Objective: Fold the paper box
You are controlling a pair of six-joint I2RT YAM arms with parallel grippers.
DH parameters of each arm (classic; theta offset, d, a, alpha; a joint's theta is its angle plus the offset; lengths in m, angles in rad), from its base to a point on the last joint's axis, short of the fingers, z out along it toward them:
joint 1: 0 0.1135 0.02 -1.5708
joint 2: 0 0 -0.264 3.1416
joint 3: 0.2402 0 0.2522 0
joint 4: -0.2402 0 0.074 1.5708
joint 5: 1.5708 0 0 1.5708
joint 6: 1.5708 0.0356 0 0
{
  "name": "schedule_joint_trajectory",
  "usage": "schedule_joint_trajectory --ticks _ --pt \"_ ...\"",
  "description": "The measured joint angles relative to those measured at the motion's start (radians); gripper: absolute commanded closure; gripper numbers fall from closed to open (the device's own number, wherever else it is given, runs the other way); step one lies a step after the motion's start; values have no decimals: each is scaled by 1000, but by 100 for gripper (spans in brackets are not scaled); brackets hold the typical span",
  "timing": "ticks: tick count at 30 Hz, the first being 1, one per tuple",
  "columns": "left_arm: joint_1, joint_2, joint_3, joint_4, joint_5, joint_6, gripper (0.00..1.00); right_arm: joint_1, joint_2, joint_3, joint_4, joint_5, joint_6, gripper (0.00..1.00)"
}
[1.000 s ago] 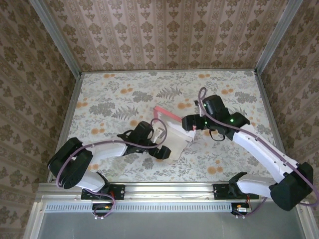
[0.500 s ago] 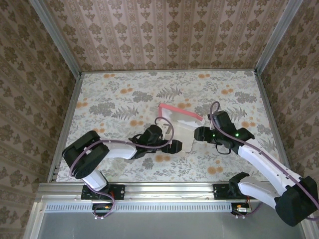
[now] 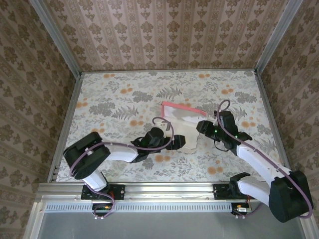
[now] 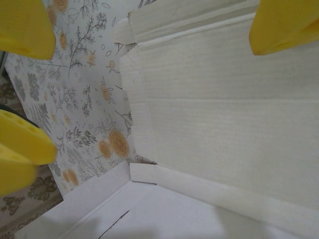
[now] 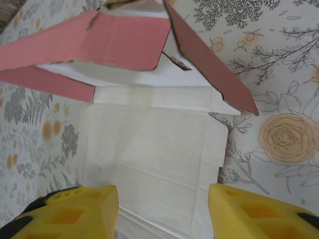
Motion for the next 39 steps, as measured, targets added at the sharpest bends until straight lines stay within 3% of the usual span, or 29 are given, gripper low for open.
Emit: schedule_joint_trajectory --ticks 8,16,39 --pt "70 -72 118 -235 91 240 0 -4 154 -29 203 -1 87 52" --pt "130 35 117 -322 216 391 0 -31 250 -30 321 8 107 55" --pt "-6 32 64 -253 209 196 0 -77 426 6 356 51 34 56"
